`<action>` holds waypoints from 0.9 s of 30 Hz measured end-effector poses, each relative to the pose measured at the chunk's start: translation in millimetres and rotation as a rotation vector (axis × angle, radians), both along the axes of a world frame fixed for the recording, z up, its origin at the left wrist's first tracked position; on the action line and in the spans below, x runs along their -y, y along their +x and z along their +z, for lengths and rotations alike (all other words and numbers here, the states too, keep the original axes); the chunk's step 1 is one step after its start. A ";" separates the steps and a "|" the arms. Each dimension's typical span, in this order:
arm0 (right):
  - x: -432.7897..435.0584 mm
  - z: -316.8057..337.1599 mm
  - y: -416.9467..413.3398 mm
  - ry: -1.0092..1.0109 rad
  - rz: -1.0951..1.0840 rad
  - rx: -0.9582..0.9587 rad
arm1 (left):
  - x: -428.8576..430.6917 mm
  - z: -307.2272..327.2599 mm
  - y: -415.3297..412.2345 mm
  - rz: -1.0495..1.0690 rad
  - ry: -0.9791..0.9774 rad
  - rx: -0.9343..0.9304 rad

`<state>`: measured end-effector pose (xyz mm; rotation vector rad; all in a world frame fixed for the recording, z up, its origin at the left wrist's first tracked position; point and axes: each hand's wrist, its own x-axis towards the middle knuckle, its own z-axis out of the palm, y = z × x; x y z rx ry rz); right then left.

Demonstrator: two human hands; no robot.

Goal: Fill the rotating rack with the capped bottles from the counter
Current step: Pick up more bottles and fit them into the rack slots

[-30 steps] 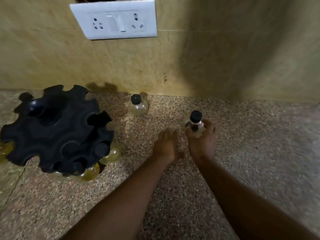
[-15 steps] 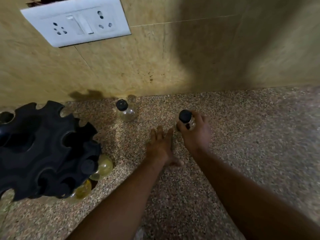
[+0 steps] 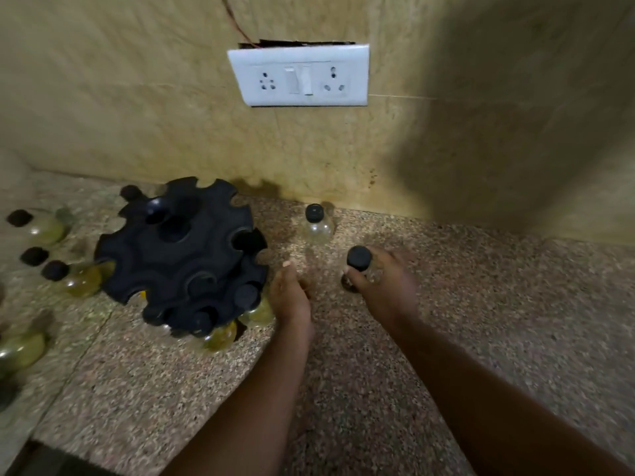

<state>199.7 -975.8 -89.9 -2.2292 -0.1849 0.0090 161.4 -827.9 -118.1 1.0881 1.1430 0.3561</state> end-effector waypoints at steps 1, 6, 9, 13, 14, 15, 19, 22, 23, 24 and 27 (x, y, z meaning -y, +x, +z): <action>-8.2 2.2 -4.6 -0.002 0.039 0.001 | -3.2 3.7 -5.8 0.033 -0.055 0.013; -47.0 9.5 -32.0 -0.028 0.238 -0.036 | -14.1 13.9 -40.4 0.199 -0.301 0.075; -70.6 10.8 -49.9 -0.044 0.363 -0.046 | -23.0 13.3 -65.4 0.250 -0.402 0.168; -93.6 12.0 -70.6 -0.069 0.486 -0.049 | -42.3 7.9 -96.8 0.225 -0.419 0.230; -97.8 12.6 -74.2 -0.074 0.504 -0.043 | -47.9 8.6 -104.4 0.213 -0.402 0.212; -102.2 12.7 -77.2 -0.086 0.521 -0.035 | -53.3 11.7 -111.6 0.201 -0.385 0.186; -119.6 15.3 -83.5 -0.162 0.526 0.031 | -72.0 25.1 -134.3 0.101 -0.407 0.180; -130.9 20.7 -83.0 -0.220 0.532 0.057 | -85.9 25.0 -144.5 0.023 -0.443 0.168; -134.2 22.1 -82.2 -0.237 0.535 0.052 | -89.1 24.1 -146.8 -0.008 -0.440 0.153; -137.3 23.3 -81.5 -0.250 0.536 0.047 | -92.4 22.9 -148.9 -0.042 -0.428 0.132; -144.5 21.8 -79.0 -0.268 0.535 0.058 | -101.2 24.7 -153.4 -0.125 -0.401 0.089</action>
